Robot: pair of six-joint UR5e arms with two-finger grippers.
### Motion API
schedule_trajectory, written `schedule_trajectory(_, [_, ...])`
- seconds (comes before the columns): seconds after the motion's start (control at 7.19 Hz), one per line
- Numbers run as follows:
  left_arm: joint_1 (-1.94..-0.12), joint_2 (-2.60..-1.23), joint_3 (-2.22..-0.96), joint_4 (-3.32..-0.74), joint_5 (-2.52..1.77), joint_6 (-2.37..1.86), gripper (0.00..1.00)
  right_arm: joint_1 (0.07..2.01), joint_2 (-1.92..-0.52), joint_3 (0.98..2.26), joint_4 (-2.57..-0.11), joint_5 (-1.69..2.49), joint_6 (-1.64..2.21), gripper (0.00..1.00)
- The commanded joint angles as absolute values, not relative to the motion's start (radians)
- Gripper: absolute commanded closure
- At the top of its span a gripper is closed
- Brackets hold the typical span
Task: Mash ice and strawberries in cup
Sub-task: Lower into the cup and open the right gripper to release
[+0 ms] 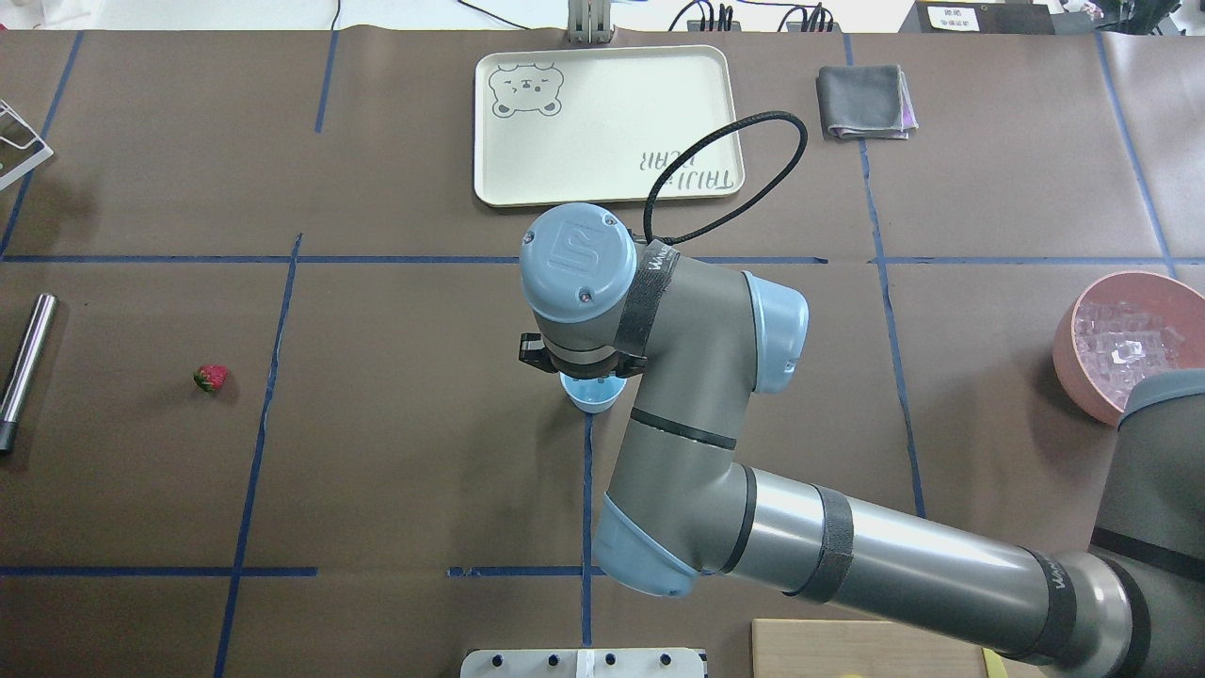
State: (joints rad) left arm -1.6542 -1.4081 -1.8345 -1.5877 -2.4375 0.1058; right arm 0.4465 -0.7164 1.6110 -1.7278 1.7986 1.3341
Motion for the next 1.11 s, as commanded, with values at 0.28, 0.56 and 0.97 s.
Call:
schedule_trajectory(0.28, [-1.655,-1.408,-1.835,-1.588,-2.439,0.106,0.00,0.449,-0.718,1.641,-1.735,1.799,1.341,0.01])
schedule_trajectory(0.56, [-1.654,-1.410,-1.835,-1.588,-2.437,0.104,0.00,0.477,-0.729,1.681,-1.741,1.804,1.339,0.01])
schedule_trajectory(0.97, [-1.654,-1.410,-1.833,-1.588,-2.437,0.104,0.00,0.601,-0.931,2.045,-1.870,1.810,1.249,0.01])
